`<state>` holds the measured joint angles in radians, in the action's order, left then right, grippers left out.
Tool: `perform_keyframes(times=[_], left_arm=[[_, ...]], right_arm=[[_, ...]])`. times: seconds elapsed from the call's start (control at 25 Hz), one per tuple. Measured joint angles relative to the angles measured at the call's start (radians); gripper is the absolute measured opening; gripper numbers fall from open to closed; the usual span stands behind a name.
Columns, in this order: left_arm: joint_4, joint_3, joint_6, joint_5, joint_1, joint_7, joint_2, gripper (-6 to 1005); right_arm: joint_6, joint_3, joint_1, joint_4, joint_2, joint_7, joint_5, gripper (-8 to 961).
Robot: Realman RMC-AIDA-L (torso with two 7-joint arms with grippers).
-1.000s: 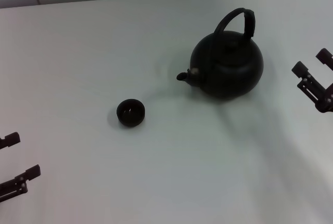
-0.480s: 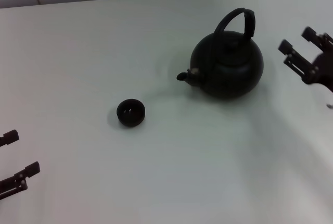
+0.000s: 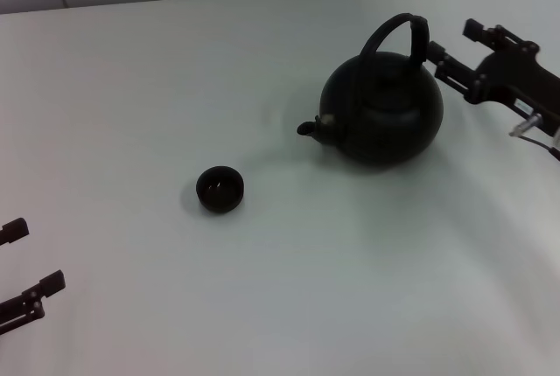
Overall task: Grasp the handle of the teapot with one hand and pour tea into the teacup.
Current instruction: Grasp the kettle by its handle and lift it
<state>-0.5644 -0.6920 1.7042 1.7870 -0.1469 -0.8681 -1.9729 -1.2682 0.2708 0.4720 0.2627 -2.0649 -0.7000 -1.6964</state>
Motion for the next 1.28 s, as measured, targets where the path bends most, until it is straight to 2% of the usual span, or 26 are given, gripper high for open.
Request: perform_keyframes(times=[0.44, 1.2, 1.28], left_arm=[[0.002, 0.012, 0.002, -0.002, 0.005, 0.000, -0.003, 811], [-0.001, 0.025, 0.008, 0.002, 0.005, -0.002, -0.003, 810], [-0.001, 0.025, 0.008, 0.001, 0.006, -0.002, -0.004, 810]], right_arm=[[0.109, 0.057, 0.056, 0.006, 0.000, -0.008, 0.000, 678], [0.128, 0.079, 0.075, 0.005, -0.009, -0.001, 0.005, 665], [0.127, 0.079, 0.076, 0.003, -0.009, -0.001, 0.004, 600]])
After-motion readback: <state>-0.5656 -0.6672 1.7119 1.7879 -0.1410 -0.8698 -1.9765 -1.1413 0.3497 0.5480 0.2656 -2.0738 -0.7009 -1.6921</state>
